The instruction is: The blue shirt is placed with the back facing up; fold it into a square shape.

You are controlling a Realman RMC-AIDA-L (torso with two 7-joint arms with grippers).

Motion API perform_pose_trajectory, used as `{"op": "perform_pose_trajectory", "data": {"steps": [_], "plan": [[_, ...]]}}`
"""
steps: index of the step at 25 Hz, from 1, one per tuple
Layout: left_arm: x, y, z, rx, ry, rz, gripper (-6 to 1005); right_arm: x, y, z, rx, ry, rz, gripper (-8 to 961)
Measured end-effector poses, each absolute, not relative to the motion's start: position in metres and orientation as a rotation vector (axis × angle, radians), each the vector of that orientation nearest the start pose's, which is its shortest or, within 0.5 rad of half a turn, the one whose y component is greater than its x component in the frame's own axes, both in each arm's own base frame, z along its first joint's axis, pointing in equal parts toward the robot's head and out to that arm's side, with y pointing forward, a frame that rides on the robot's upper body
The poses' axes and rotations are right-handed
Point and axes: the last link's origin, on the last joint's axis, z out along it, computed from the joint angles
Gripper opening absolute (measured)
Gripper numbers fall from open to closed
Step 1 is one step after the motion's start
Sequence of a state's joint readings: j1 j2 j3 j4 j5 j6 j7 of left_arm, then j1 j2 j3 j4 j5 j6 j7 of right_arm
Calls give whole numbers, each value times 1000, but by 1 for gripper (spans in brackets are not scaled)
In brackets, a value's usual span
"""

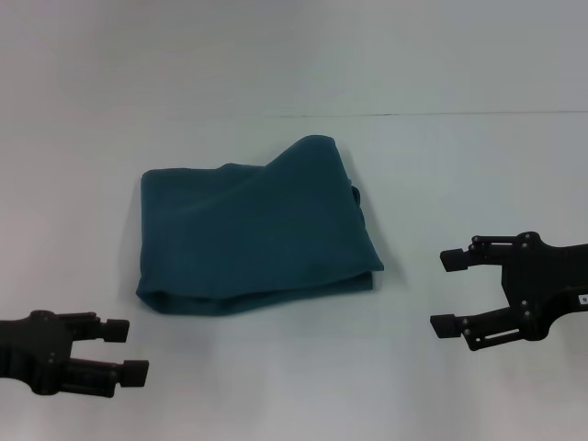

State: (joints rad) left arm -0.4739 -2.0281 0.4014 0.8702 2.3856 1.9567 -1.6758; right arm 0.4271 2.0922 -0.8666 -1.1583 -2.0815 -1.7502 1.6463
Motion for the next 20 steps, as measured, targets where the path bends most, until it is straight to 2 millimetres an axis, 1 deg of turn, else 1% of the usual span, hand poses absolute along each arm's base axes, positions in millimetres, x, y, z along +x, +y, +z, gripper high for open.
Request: {"op": "perform_pose_trajectory", "data": {"steps": [3, 8, 20], "plan": [[-301, 273, 64, -2819, -1094, -517, 947, 230, 312, 42, -2910, 461, 389, 946], [-293, 270, 64, -2883, -1078, -547, 947, 228, 311, 42, -2927, 447, 391, 946], [-288, 271, 66, -2912, -1091, -559, 946, 223, 307, 48, -2977, 421, 424, 946]]}}
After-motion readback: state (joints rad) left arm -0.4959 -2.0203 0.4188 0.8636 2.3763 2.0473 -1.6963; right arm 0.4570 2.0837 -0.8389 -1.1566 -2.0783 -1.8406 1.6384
